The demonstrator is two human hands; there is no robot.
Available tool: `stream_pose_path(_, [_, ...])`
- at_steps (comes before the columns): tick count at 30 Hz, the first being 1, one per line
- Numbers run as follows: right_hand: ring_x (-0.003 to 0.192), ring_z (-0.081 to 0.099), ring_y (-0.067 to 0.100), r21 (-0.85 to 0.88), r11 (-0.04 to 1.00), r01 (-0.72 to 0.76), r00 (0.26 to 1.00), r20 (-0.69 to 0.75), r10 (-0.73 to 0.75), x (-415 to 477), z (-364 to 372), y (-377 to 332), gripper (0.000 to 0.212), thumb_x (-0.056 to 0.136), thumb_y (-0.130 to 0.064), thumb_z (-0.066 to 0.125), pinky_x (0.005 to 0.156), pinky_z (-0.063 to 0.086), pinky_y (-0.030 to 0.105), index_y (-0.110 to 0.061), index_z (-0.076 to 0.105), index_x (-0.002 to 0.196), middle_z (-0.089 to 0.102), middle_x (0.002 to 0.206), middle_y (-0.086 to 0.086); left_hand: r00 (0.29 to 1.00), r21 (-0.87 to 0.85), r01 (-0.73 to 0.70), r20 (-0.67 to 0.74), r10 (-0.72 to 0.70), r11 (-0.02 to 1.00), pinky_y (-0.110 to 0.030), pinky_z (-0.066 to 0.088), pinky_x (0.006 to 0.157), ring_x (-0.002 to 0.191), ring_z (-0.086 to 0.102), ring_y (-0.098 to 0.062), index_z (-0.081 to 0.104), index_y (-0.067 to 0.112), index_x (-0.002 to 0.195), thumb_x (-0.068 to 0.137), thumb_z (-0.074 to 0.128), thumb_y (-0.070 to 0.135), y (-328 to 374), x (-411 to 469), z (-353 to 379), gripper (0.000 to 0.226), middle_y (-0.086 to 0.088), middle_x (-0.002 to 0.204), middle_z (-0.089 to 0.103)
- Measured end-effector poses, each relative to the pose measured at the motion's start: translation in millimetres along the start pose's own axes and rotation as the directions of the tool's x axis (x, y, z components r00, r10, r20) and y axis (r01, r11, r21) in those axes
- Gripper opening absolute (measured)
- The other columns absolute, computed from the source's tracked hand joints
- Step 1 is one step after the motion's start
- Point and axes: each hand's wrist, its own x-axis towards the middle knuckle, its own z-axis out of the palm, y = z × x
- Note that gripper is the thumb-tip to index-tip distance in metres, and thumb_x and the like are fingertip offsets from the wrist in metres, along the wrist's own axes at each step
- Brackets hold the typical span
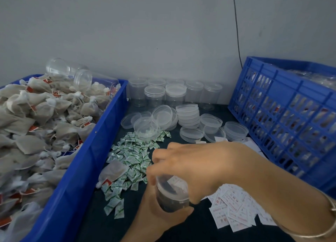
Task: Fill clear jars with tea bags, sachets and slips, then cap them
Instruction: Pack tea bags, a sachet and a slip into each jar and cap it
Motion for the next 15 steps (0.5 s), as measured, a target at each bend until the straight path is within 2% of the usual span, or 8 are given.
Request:
stream_pose_path(2, [0.115, 0.037, 0.019, 0.018, 0.997, 0.073, 0.996, -0.043, -0.072, -2.3, 3.9, 2.9, 0.07, 0.078, 0.003, 0.069, 0.092, 0.047, 0.043, -0.032, 0.049, 0.136, 0.039, 0.127, -0.009, 1.0, 0.016, 0.005, -0.005, -0.005, 1.0, -0.001, 0.043, 0.077, 0.105, 0.054, 0.017, 0.048, 0.034, 0.112, 0.04, 0.088, 0.035, 0.1, 3.3, 3.7, 0.082, 0.03, 0.116, 0.057])
stream_pose_path(5, [0.123, 0.035, 0.014, 0.047, 0.99, 0.135, 0.987, -0.093, -0.13, -4.3, 8.3, 6.1, 0.069, 0.073, 0.009, 0.063, 0.099, 0.04, 0.04, -0.026, 0.056, 0.132, 0.042, 0.133, -0.009, 0.999, 0.066, -0.036, -0.002, 0.036, 0.997, 0.0, 0.042, 0.077, 0.101, 0.051, 0.023, 0.051, 0.04, 0.105, 0.038, 0.088, 0.032, 5.5, 6.0, 2.1, 0.076, 0.028, 0.112, 0.06])
stream_pose_path(8, [0.123, 0.036, 0.008, 0.093, 0.981, 0.172, 0.945, -0.297, -0.138, -14.7, 2.5, 15.5, 0.068, 0.067, 0.011, 0.062, 0.098, 0.043, 0.033, -0.029, 0.058, 0.122, 0.04, 0.133, -0.012, 0.995, 0.029, -0.062, 0.078, 0.06, 0.998, -0.013, 0.046, 0.093, 0.12, 0.054, 0.0, 0.047, 0.032, 0.129, 0.052, 0.092, 0.005, 1.6, 8.1, -4.1, 0.093, 0.015, 0.127, 0.057])
stream_pose_path(9, [0.122, 0.037, 0.004, 0.124, 0.977, 0.172, 0.915, -0.387, -0.112, -20.7, -2.2, 21.8, 0.073, 0.065, 0.011, 0.062, 0.095, 0.046, 0.03, -0.036, 0.056, 0.121, 0.037, 0.133, -0.015, 0.997, -0.007, -0.04, 0.071, 0.04, 0.999, -0.018, 0.045, 0.098, 0.124, 0.053, -0.006, 0.044, 0.035, 0.132, 0.053, 0.093, 0.009, 1.0, 6.2, -6.0, 0.096, 0.012, 0.128, 0.057])
stream_pose_path(10, [0.12, 0.041, 0.003, 0.166, 0.972, 0.164, 0.883, -0.465, -0.069, -27.6, -6.6, 29.8, 0.077, 0.065, 0.009, 0.066, 0.09, 0.051, 0.028, -0.044, 0.052, 0.12, 0.035, 0.132, -0.018, 0.999, -0.042, -0.013, 0.052, 0.015, 0.999, -0.017, 0.043, 0.1, 0.126, 0.051, -0.007, 0.042, 0.043, 0.13, 0.051, 0.093, 0.019, 3.9, 5.3, -5.1, 0.097, 0.015, 0.127, 0.056])
stream_pose_path(12, [0.114, 0.055, 0.013, 0.307, 0.946, 0.106, 0.836, -0.542, 0.083, -40.7, -12.5, 49.1, 0.074, 0.071, -0.008, 0.079, 0.082, 0.06, 0.037, -0.054, 0.045, 0.118, 0.032, 0.128, -0.022, 0.999, -0.062, 0.0, 0.038, 0.003, 0.998, -0.011, 0.039, 0.099, 0.125, 0.05, -0.001, 0.043, 0.054, 0.121, 0.048, 0.09, 0.033, 3.1, 1.0, -3.8, 0.09, 0.022, 0.124, 0.056])
stream_pose_path(14, [0.109, 0.06, 0.025, 0.431, 0.902, -0.023, 0.77, -0.567, 0.291, -44.4, -8.4, 75.4, 0.062, 0.076, -0.027, 0.084, 0.086, 0.059, 0.047, -0.046, 0.043, 0.117, 0.033, 0.125, -0.019, 1.0, -0.023, 0.003, 0.029, -0.002, 1.0, -0.017, 0.038, 0.101, 0.125, 0.05, -0.003, 0.043, 0.053, 0.12, 0.046, 0.09, 0.036, 3.1, -1.3, -3.9, 0.09, 0.021, 0.125, 0.055])
stream_pose_path(15, [0.106, 0.059, 0.026, 0.467, 0.878, -0.109, 0.71, -0.581, 0.397, -43.4, -2.4, 92.0, 0.056, 0.076, -0.035, 0.083, 0.087, 0.057, 0.046, -0.038, 0.042, 0.114, 0.037, 0.123, -0.012, 1.0, -0.008, 0.006, 0.017, -0.006, 1.0, -0.019, 0.038, 0.101, 0.125, 0.05, -0.003, 0.043, 0.054, 0.12, 0.045, 0.091, 0.036, 2.5, -1.3, -3.4, 0.091, 0.021, 0.125, 0.055])
